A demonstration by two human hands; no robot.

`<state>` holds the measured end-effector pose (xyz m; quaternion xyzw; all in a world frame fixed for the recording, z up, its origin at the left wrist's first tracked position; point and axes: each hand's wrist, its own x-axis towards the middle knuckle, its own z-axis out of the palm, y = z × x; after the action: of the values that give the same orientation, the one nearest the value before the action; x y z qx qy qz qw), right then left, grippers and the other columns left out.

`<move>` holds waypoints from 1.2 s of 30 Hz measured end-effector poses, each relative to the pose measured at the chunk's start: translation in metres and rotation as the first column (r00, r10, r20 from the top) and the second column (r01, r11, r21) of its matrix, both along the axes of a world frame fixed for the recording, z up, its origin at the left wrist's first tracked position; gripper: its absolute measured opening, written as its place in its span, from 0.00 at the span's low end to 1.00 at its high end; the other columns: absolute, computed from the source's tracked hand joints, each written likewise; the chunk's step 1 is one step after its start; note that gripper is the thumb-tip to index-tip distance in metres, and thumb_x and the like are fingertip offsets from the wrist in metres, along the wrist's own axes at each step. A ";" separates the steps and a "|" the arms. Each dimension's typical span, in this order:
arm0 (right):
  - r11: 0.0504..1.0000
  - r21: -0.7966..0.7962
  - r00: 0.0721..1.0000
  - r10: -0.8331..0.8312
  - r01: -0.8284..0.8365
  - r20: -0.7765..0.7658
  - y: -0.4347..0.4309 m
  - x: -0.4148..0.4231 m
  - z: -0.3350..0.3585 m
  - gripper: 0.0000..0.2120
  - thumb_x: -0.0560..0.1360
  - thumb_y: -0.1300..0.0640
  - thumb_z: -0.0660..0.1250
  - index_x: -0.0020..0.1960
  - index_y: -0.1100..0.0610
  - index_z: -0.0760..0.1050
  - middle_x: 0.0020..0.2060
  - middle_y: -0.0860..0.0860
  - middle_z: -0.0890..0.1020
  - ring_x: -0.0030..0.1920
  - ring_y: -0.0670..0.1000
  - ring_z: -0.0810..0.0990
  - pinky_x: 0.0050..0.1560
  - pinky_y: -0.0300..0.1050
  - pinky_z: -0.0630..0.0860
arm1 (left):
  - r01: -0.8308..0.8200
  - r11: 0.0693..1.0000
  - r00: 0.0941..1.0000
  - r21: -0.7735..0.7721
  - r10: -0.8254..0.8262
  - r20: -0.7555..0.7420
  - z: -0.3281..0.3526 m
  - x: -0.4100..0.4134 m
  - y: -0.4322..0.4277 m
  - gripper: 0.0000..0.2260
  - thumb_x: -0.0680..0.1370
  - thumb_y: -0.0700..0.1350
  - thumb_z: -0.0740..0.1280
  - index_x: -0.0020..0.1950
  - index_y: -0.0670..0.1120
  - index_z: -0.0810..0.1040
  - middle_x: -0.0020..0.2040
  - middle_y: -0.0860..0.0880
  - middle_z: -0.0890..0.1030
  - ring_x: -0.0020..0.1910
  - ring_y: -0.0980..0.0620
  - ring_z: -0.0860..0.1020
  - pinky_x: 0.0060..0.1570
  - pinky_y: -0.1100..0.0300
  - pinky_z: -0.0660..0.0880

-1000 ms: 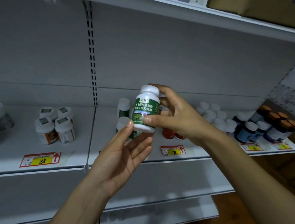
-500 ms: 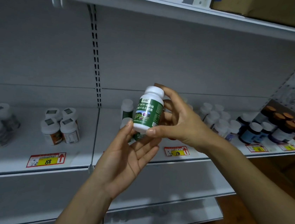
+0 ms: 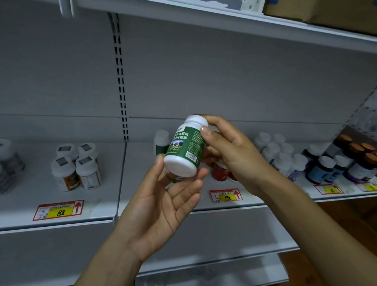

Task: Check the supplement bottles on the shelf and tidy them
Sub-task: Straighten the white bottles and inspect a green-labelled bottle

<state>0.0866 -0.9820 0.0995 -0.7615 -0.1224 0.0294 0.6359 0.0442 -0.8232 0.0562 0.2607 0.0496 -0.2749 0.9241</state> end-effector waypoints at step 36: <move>0.965 0.195 0.985 0.173 -0.173 0.019 0.008 0.014 -0.017 0.32 0.68 0.67 0.70 0.69 0.51 0.66 0.52 0.54 0.81 0.54 0.52 0.81 0.53 0.45 0.78 | -0.685 0.630 0.665 0.365 0.336 0.667 -0.018 0.009 0.007 0.22 0.67 0.45 0.75 0.59 0.49 0.73 0.56 0.49 0.80 0.54 0.55 0.81 0.47 0.64 0.78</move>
<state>0.1008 -0.9738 0.0821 -0.6816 -0.1913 0.0719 0.7026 0.0532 -0.8167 0.0378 0.5728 -0.0545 0.1279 0.8078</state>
